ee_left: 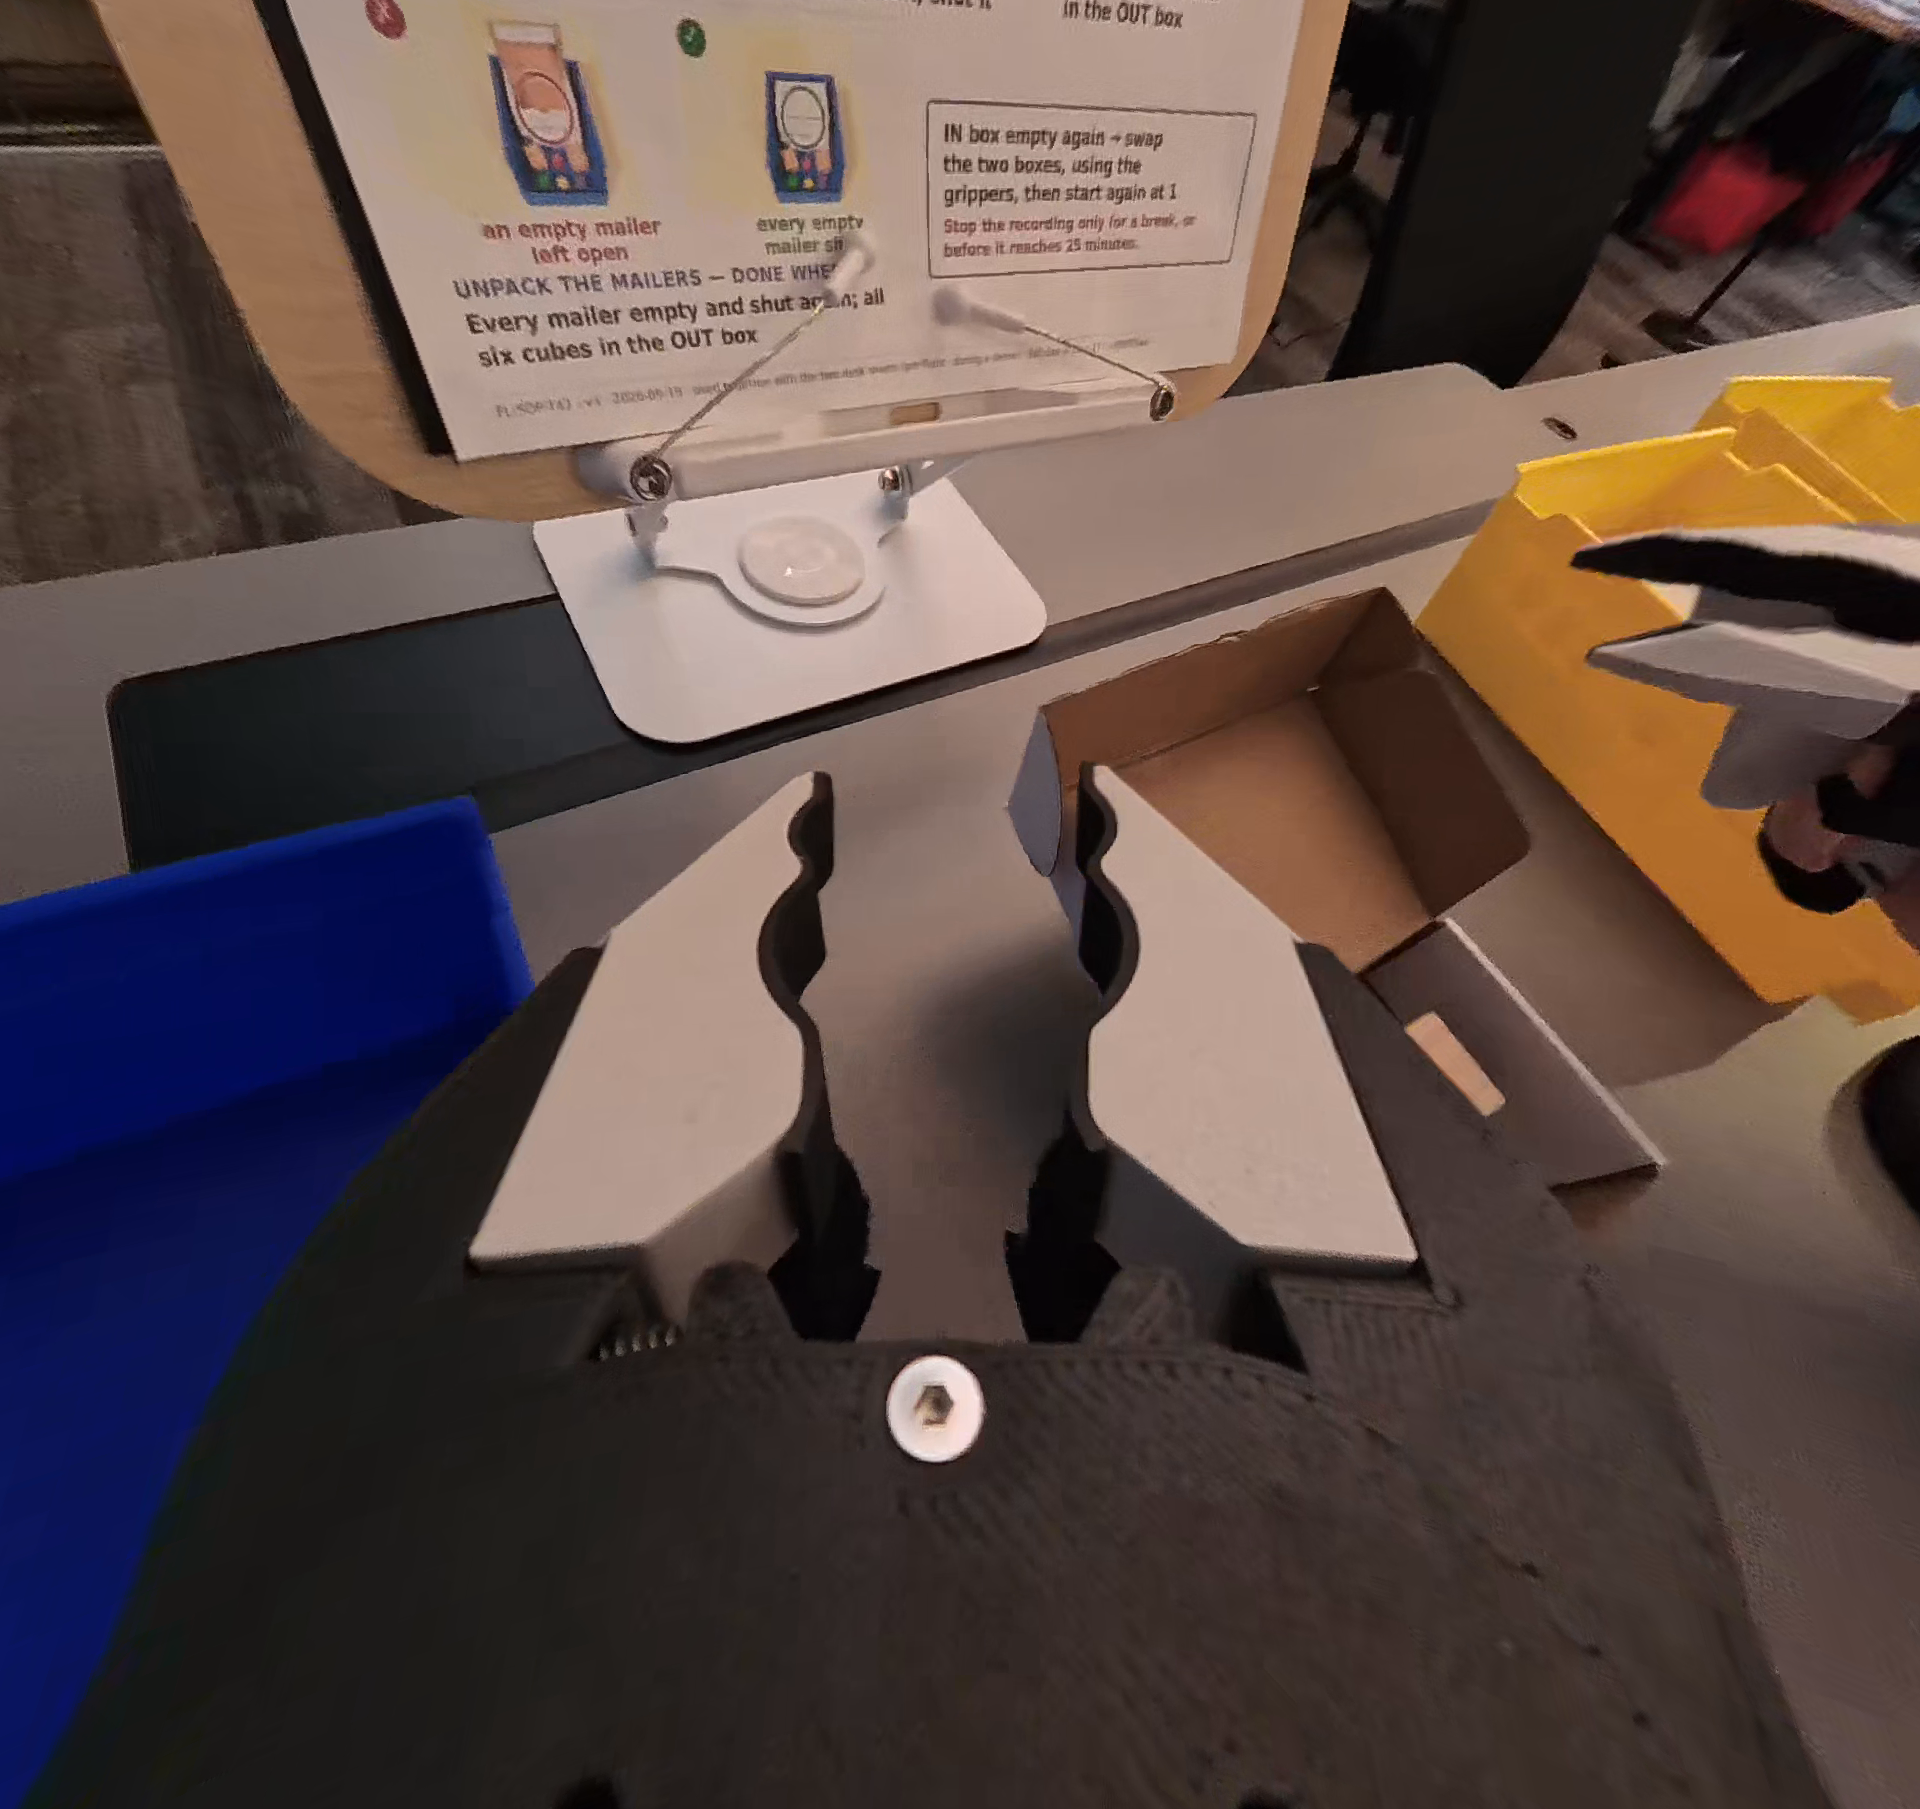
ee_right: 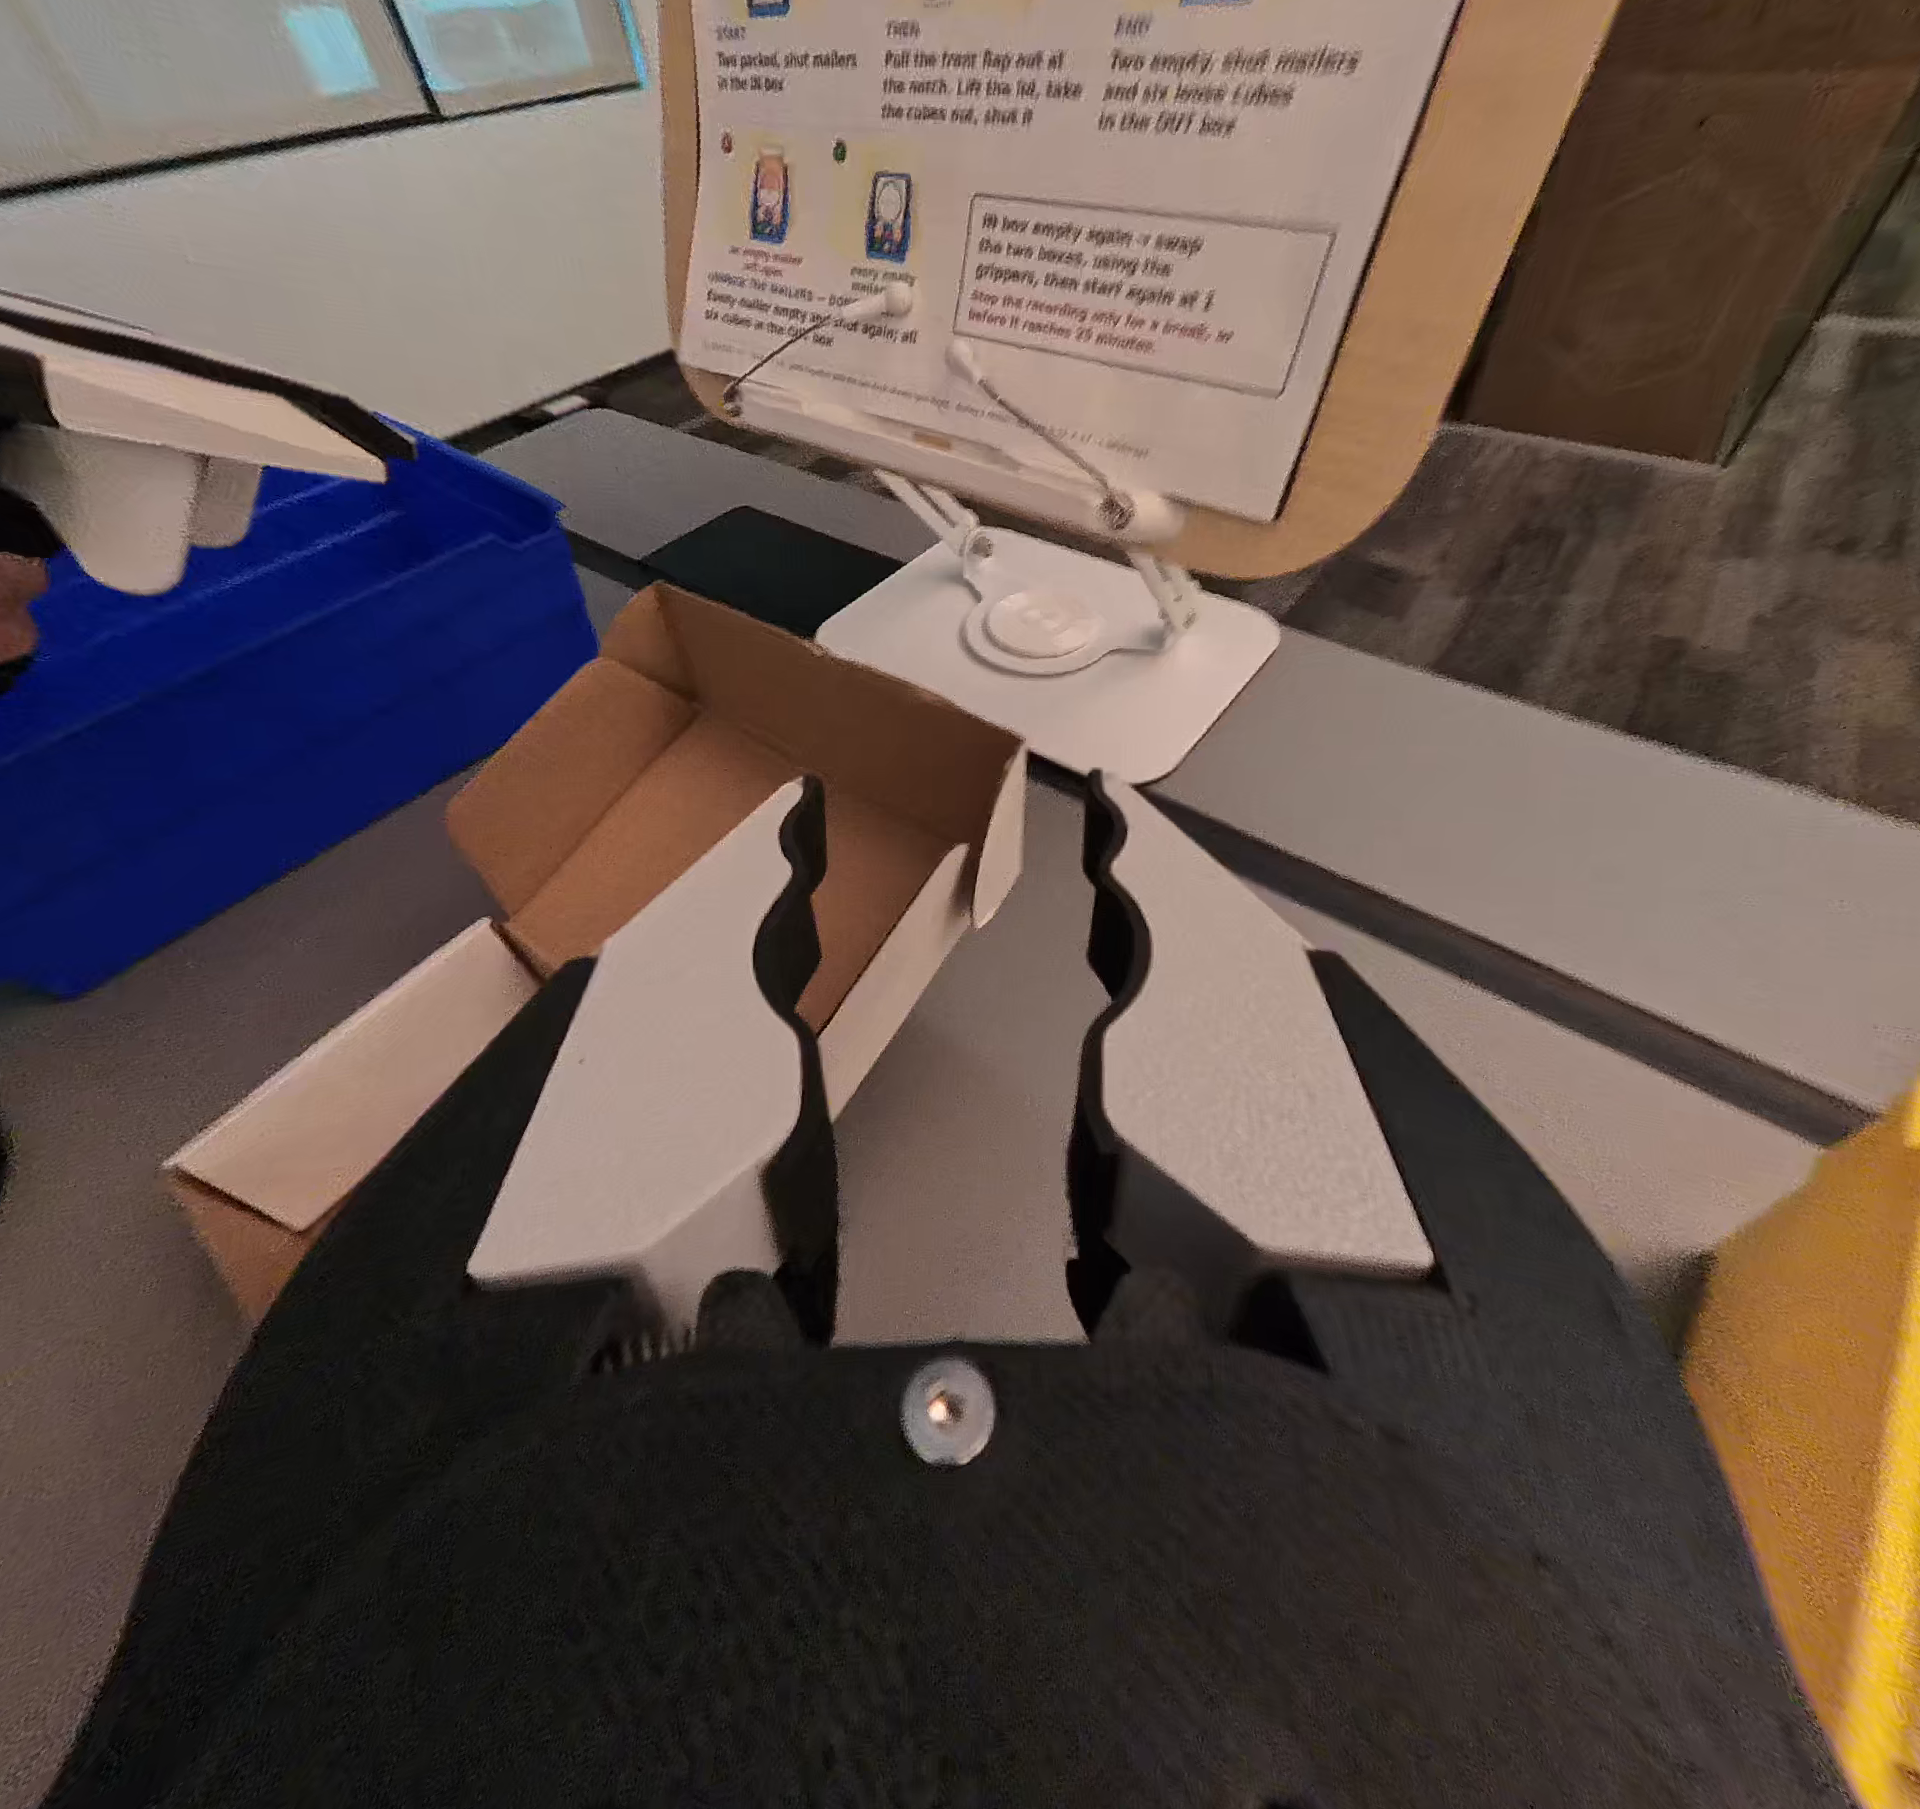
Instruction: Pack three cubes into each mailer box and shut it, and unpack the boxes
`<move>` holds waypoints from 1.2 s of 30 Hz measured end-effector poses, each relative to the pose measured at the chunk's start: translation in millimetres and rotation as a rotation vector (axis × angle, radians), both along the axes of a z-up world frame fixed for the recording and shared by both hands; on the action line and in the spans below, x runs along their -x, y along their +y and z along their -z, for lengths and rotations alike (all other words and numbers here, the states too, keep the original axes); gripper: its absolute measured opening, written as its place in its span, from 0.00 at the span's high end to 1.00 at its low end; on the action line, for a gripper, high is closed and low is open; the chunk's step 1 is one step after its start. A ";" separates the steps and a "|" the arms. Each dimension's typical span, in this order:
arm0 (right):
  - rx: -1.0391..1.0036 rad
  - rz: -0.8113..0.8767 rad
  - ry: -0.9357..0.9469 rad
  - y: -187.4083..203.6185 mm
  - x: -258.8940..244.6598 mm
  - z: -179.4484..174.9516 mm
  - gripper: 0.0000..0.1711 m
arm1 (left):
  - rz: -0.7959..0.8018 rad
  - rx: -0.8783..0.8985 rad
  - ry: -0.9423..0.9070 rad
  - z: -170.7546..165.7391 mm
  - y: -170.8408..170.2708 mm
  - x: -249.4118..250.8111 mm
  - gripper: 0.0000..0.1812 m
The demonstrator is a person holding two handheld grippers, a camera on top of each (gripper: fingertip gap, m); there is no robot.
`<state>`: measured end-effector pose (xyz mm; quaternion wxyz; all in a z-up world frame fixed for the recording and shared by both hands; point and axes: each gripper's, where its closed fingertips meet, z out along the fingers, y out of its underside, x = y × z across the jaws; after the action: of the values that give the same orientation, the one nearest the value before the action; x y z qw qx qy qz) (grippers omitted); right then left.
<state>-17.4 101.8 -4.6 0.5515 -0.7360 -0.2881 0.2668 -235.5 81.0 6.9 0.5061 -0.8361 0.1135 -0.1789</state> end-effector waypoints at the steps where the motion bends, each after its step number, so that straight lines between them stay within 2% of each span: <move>1: 0.034 -0.026 0.025 -1.4 3.2 5.5 0.71 | 0.012 -0.001 -0.004 -2.2 -1.6 -0.2 0.74; 5: 0.199 -0.103 0.262 -3.1 13.7 12.5 0.67 | 0.120 0.020 -0.117 -2.1 -5.2 -17.6 0.73; 7: 0.255 -0.143 0.356 -2.1 17.1 15.9 0.67 | 0.080 0.036 -0.127 7.2 1.4 -14.2 0.70; 8: 0.269 -0.144 0.374 0.5 16.5 19.7 0.66 | 0.041 0.032 -0.123 10.7 6.1 -9.7 0.67; 10: 0.267 -0.123 0.369 6.8 12.2 28.5 0.64 | 0.021 0.017 -0.141 13.2 9.9 -9.4 0.68; 17: 0.321 -0.146 0.451 13.3 5.8 36.5 0.57 | 0.122 0.087 -0.279 26.6 2.9 -30.5 0.68; 24: 0.488 -0.246 0.564 6.8 18.3 49.4 0.57 | 0.131 0.129 -0.343 50.1 4.4 -39.5 0.68; 28: 0.535 -0.269 0.578 7.0 20.5 57.1 0.57 | 0.162 0.172 -0.458 60.4 -8.3 -58.6 0.67; 30: 0.559 -0.292 0.624 6.7 21.1 54.9 0.57 | 0.152 0.166 -0.405 71.7 -12.8 -59.9 0.67; 36: 0.621 -0.345 0.679 3.4 24.2 57.0 0.59 | 0.188 0.104 -0.415 64.4 -11.8 -69.0 0.64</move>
<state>-41.6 105.2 -61.6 0.3167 -0.6786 -0.1167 0.6524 -166.5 69.2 -57.5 0.4558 -0.7921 0.0749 -0.3991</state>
